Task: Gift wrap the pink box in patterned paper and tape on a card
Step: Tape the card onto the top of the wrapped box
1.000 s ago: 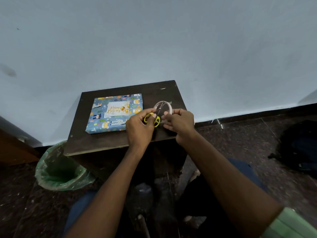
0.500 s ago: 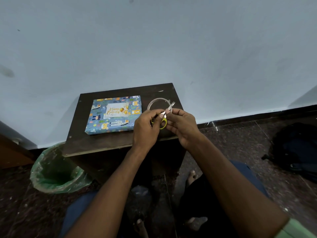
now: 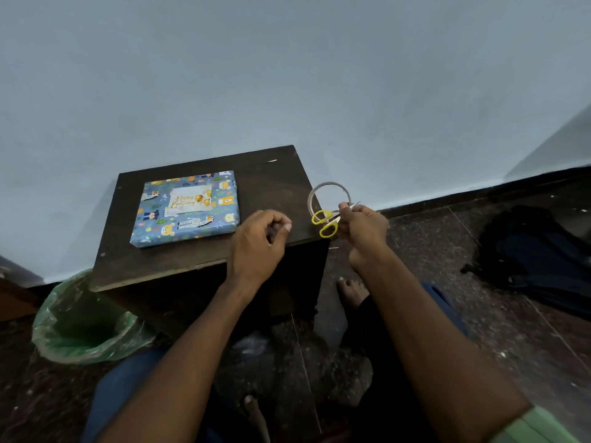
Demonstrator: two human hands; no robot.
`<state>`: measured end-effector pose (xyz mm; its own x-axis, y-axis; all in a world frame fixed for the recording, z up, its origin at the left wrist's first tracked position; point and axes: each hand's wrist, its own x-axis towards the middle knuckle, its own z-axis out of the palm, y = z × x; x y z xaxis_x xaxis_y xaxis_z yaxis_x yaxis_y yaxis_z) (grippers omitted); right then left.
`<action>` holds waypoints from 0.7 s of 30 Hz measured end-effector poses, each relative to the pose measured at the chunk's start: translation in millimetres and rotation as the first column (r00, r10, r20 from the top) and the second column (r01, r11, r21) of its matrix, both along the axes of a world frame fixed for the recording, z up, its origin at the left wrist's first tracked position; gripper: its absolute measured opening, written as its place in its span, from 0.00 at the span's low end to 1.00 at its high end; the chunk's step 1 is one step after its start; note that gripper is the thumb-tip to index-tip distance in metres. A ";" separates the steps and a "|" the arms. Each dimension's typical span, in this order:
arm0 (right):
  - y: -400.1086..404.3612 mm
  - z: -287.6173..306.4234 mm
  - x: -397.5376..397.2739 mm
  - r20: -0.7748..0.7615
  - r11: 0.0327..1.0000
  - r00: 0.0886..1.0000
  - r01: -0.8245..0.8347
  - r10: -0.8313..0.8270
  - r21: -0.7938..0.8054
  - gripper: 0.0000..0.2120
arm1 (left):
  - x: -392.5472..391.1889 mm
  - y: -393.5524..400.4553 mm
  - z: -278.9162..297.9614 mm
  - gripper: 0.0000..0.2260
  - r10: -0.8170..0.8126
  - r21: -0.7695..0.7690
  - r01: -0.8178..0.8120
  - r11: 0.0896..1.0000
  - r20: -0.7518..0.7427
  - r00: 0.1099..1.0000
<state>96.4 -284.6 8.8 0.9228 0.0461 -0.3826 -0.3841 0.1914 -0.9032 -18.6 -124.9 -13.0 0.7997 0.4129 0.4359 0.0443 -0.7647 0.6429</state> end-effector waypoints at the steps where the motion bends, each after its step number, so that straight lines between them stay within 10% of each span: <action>1: 1.2 -6.0 3.6 -0.040 0.998 0.998 0.056 -0.056 0.013 0.13 | -2.6 0.5 -4.8 0.03 -0.027 0.052 0.030 0.998 -0.062 0.998; 9: 0.6 -52.4 -17.0 -0.253 0.981 0.958 0.165 -0.135 0.098 0.08 | -19.6 -18.3 -25.9 0.06 -0.055 0.218 0.087 0.972 -0.151 0.987; 21: -19.3 -60.5 -19.2 -0.160 0.996 0.987 -0.001 -0.014 -0.093 0.12 | -17.4 -32.8 -29.3 0.10 -0.041 0.278 0.073 0.958 -0.118 0.992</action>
<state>77.2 -303.9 -51.7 0.8494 -0.0021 -0.5278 -0.5242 0.1131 -0.8440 -36.0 -157.6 -42.2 0.8676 0.2386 0.4364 0.0535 -0.9171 0.3951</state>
